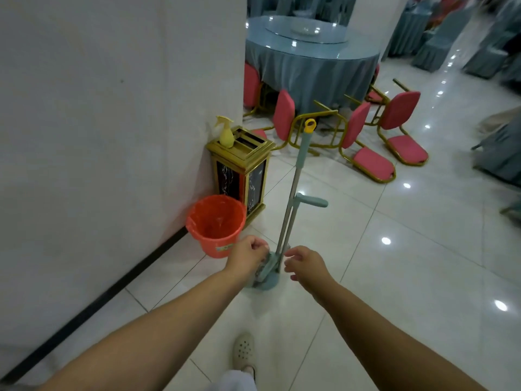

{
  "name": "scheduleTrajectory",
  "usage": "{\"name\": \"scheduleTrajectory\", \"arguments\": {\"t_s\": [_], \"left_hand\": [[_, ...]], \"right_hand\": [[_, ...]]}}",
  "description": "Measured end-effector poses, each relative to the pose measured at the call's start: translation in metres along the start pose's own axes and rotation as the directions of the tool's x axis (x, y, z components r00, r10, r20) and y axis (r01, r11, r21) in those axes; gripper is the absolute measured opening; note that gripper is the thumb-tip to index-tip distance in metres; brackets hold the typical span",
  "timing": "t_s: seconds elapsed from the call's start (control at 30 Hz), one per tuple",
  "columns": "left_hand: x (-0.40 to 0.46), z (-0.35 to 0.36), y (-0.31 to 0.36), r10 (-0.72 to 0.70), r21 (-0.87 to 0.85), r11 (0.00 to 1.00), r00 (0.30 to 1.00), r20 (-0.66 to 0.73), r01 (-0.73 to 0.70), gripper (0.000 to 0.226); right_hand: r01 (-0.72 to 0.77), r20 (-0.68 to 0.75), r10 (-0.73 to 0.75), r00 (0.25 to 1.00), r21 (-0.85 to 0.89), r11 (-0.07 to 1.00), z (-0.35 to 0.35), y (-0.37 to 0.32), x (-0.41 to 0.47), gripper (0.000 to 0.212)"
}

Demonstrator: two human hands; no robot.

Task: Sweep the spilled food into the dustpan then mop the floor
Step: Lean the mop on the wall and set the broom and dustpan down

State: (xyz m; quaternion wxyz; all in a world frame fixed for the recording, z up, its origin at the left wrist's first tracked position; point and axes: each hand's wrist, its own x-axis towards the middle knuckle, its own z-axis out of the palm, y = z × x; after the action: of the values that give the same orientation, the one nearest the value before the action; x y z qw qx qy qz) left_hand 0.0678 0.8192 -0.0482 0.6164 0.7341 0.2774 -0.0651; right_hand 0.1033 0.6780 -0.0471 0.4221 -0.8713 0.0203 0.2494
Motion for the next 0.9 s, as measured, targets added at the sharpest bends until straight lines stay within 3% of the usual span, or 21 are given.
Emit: {"name": "scheduleTrajectory", "arguments": {"t_s": [0.17,0.63,0.9], "left_hand": [[0.056,0.007,0.034,0.06,0.024,0.998,0.998,0.021,-0.06,0.004],[0.185,0.042,0.118,0.154,0.052,0.986,0.987,0.038,-0.156,0.037],[0.229,0.07,0.145,0.194,0.042,0.98,0.981,0.029,-0.195,0.057]], "right_hand": [[0.001,-0.04,-0.001,0.999,0.01,1.0,-0.032,-0.018,0.054,0.025],[-0.068,-0.179,0.057,0.982,-0.056,0.996,-0.095,-0.029,0.19,0.026],[-0.062,-0.147,0.014,0.989,-0.326,0.943,-0.127,-0.014,0.255,0.03]]}}
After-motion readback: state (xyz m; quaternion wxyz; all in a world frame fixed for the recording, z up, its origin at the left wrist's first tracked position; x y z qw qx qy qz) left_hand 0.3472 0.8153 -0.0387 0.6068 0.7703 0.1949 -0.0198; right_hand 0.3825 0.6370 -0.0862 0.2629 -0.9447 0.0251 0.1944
